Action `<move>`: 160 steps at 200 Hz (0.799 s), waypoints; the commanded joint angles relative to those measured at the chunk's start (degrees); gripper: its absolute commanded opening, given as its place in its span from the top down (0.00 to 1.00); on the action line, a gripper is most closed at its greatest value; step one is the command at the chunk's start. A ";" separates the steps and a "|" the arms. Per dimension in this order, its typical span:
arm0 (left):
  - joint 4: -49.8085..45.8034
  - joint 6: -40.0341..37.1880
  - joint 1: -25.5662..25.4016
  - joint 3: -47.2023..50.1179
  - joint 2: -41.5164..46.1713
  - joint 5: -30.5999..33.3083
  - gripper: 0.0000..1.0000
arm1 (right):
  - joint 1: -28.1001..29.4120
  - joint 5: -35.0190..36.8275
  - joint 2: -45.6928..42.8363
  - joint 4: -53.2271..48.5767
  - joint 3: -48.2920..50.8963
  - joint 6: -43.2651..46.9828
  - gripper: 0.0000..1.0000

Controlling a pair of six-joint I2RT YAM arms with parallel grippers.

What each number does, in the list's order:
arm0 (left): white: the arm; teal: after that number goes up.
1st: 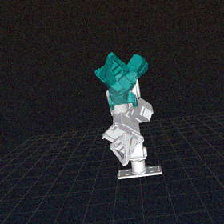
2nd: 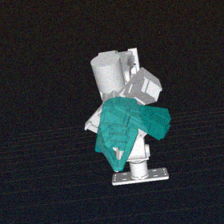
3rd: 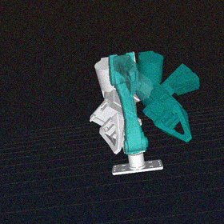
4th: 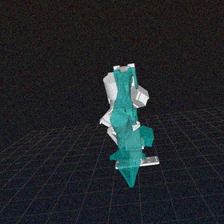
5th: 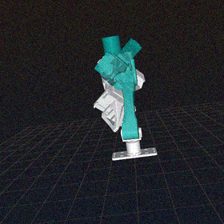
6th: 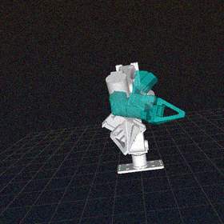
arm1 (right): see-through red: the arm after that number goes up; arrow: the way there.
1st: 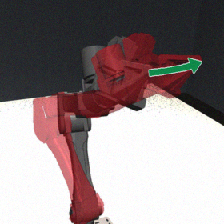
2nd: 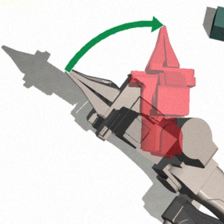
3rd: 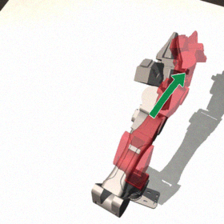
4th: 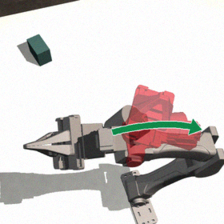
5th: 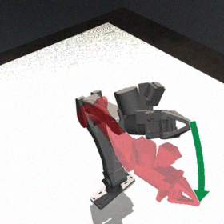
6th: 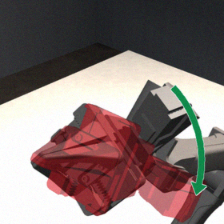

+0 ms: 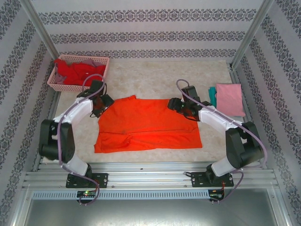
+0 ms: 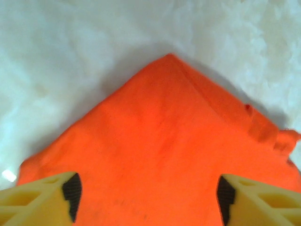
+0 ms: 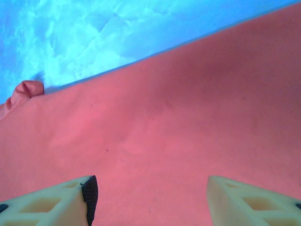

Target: Fold and stack the t-shirts

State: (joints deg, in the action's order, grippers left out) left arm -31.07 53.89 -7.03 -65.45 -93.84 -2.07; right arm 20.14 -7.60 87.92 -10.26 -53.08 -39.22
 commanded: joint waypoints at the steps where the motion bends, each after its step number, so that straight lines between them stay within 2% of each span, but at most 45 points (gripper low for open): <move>1: -2.05 1.91 0.17 -6.13 -6.56 3.53 0.32 | 0.60 -0.70 2.37 0.93 -0.79 -0.05 0.37; 23: -2.25 2.55 0.28 -12.12 -12.82 4.35 0.40 | 0.83 -0.75 3.59 1.69 -0.31 -0.49 0.37; 49: -5.39 1.20 0.26 -21.36 -20.92 2.24 0.48 | 1.00 -0.99 5.28 2.23 -0.19 -0.85 0.37; 93: -12.90 -0.75 -0.40 -34.04 -29.42 -0.77 0.51 | 0.95 -1.41 7.16 2.56 -0.46 -0.90 0.37; 133: -12.17 0.35 -2.43 -33.53 -29.77 -4.39 0.49 | 1.00 -1.80 8.19 3.26 -0.20 -1.30 0.37; 160: -10.92 1.65 -2.73 -30.45 -28.76 -3.62 0.49 | 0.95 -1.98 8.58 3.46 -0.17 -1.21 0.37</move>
State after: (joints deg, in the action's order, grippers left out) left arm -39.92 54.48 -9.08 -98.04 -123.66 -5.23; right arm 20.43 -8.62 95.33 -7.81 -53.10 -40.03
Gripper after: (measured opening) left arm 0.510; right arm 0.629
